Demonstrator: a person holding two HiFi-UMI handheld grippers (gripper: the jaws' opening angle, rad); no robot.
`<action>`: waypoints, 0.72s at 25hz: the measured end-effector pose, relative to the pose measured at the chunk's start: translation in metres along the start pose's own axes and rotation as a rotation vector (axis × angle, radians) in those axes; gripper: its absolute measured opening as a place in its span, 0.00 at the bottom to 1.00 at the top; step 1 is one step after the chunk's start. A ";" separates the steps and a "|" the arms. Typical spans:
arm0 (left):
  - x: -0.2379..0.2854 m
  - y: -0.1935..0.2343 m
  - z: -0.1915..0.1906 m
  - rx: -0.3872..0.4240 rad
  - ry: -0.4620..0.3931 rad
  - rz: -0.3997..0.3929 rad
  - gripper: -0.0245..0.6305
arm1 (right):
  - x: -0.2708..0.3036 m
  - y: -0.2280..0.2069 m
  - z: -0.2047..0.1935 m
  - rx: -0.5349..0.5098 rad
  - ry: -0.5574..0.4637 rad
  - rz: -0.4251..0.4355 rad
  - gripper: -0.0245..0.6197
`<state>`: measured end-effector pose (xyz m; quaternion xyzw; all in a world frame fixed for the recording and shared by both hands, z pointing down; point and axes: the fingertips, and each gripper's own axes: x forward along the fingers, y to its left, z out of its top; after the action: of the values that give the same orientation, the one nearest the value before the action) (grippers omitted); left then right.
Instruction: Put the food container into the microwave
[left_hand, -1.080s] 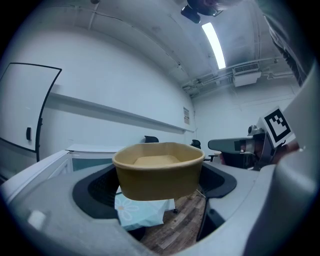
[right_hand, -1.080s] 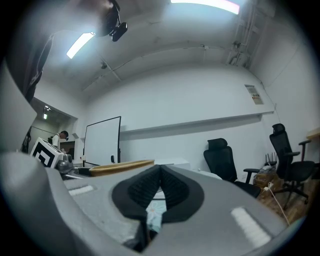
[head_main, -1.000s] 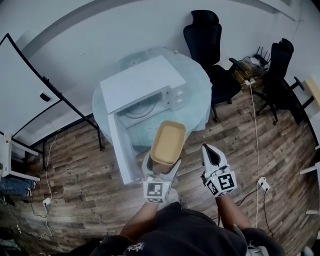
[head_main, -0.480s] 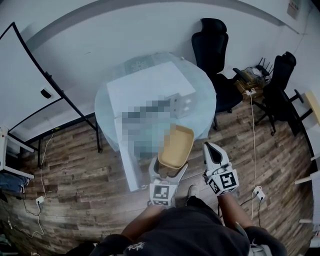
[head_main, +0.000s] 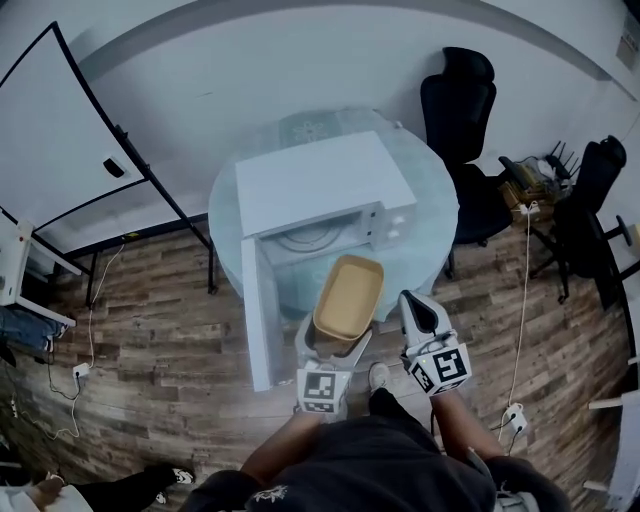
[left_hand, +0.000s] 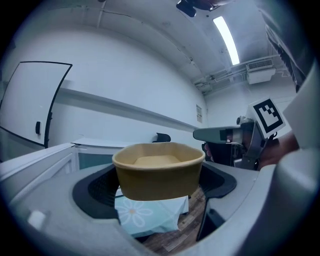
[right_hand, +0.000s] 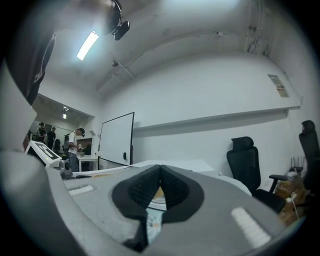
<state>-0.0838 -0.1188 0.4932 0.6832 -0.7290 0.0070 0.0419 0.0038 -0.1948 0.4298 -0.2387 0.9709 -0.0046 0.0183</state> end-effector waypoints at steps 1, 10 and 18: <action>0.005 0.003 -0.002 -0.002 0.006 0.016 0.80 | 0.006 -0.004 -0.002 0.004 0.003 0.014 0.04; 0.050 0.028 -0.029 -0.020 0.060 0.174 0.80 | 0.049 -0.041 -0.035 0.045 0.066 0.136 0.04; 0.078 0.062 -0.056 -0.031 0.105 0.318 0.80 | 0.088 -0.054 -0.079 0.079 0.139 0.258 0.04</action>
<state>-0.1480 -0.1889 0.5577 0.5572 -0.8248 0.0378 0.0888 -0.0517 -0.2832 0.5071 -0.1103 0.9915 -0.0569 -0.0389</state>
